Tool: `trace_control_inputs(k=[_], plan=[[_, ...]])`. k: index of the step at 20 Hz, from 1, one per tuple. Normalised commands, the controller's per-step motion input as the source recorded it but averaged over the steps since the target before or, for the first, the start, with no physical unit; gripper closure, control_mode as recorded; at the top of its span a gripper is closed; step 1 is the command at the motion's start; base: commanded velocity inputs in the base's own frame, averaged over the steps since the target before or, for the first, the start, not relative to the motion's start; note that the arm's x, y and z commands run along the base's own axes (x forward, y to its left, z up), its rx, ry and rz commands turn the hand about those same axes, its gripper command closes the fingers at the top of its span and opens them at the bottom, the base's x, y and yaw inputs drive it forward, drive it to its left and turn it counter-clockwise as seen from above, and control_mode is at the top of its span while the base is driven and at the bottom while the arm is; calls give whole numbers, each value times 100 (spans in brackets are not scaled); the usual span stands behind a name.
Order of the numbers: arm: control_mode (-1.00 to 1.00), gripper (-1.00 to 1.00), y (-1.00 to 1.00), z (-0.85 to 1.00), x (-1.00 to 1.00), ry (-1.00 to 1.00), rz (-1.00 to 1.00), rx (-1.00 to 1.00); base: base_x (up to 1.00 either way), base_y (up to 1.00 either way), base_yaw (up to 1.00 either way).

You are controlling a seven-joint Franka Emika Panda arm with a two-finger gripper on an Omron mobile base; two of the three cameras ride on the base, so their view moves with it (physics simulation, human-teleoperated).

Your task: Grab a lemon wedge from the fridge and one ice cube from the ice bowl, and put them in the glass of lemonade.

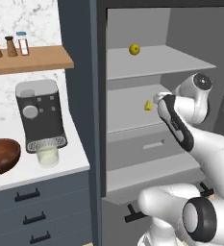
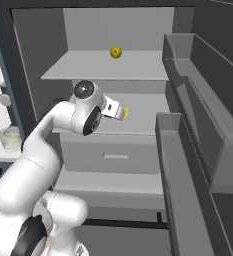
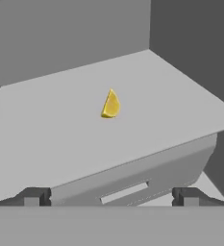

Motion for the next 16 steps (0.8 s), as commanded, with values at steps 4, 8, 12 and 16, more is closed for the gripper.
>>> trace_control_inputs(k=[4,8,12,16], plan=[[-100,-100,1,-63,98,5,0,0,0,0,0],[-100,-100,-8,-20,66,7,3,0,0,0,0],[-100,-100,-15,0,31,7,0,0,0,0,0],[-100,-100,-2,-6,31,8,1,0,0,0,0]])
